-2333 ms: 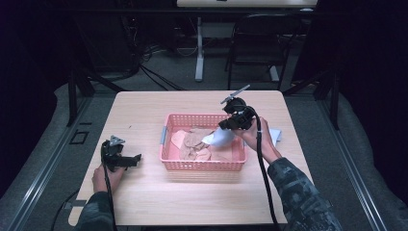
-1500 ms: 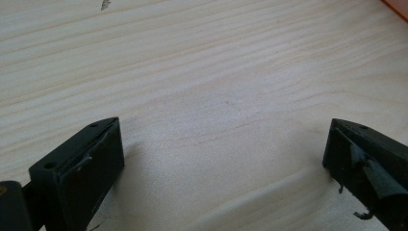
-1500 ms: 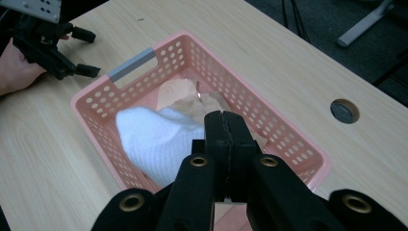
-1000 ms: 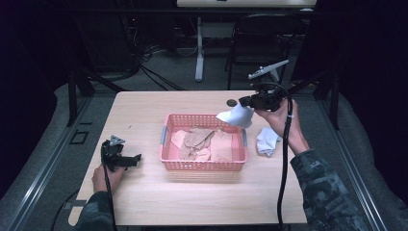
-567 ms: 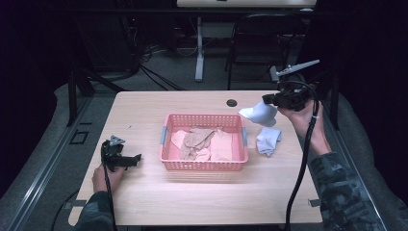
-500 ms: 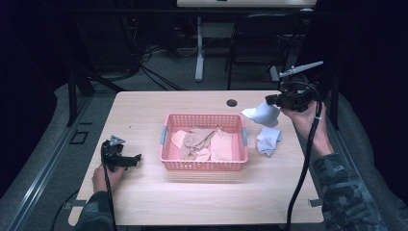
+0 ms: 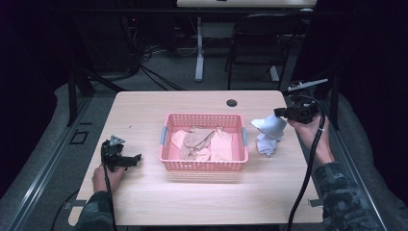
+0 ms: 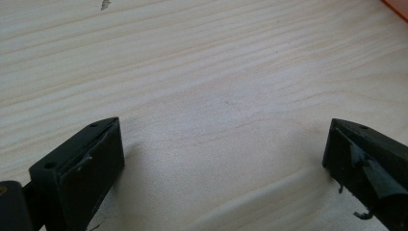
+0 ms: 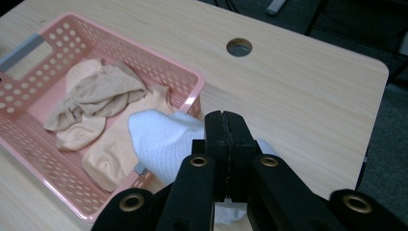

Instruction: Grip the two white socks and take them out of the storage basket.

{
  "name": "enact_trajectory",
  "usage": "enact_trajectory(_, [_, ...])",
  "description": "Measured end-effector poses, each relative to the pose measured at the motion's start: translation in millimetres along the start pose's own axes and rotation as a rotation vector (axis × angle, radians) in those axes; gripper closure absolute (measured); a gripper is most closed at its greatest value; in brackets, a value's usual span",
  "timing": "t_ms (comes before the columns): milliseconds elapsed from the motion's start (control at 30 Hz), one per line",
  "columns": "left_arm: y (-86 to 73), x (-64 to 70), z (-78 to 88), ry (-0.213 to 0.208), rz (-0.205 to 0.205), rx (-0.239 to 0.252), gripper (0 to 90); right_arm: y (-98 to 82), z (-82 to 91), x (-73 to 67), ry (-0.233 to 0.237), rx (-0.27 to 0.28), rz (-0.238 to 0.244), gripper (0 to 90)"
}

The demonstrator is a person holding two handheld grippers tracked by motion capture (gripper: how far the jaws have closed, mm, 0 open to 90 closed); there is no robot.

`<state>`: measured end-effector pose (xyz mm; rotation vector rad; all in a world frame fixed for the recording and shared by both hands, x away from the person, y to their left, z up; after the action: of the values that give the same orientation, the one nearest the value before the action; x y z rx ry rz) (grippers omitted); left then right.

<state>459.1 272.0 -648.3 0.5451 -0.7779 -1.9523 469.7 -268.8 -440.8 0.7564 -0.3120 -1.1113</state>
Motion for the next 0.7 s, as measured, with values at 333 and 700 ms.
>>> enact_trajectory(333, [0.0, 0.0, 0.0, 0.001, 0.0, 0.0, 0.6, -37.7, -35.5, 20.3, -0.005, -0.078, -0.071, 89.7])
enact_trajectory(700, [0.0, 0.0, 0.0, 0.001, 0.0, 0.0, 0.6, -73.4, -63.8, 34.4, -0.027, -0.157, -0.114, 89.6])
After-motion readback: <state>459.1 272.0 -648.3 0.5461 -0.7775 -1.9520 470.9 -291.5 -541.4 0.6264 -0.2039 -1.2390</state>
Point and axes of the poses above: each handheld gripper's, and its own axes: z roughly backward along the jaws, y roughly out of its top, x roughly to its right, the point moved 8 cm from there along -z, roughly forward along the jaws, and after that the axes turned 5 degrees about -z, right-handed, at the moved point
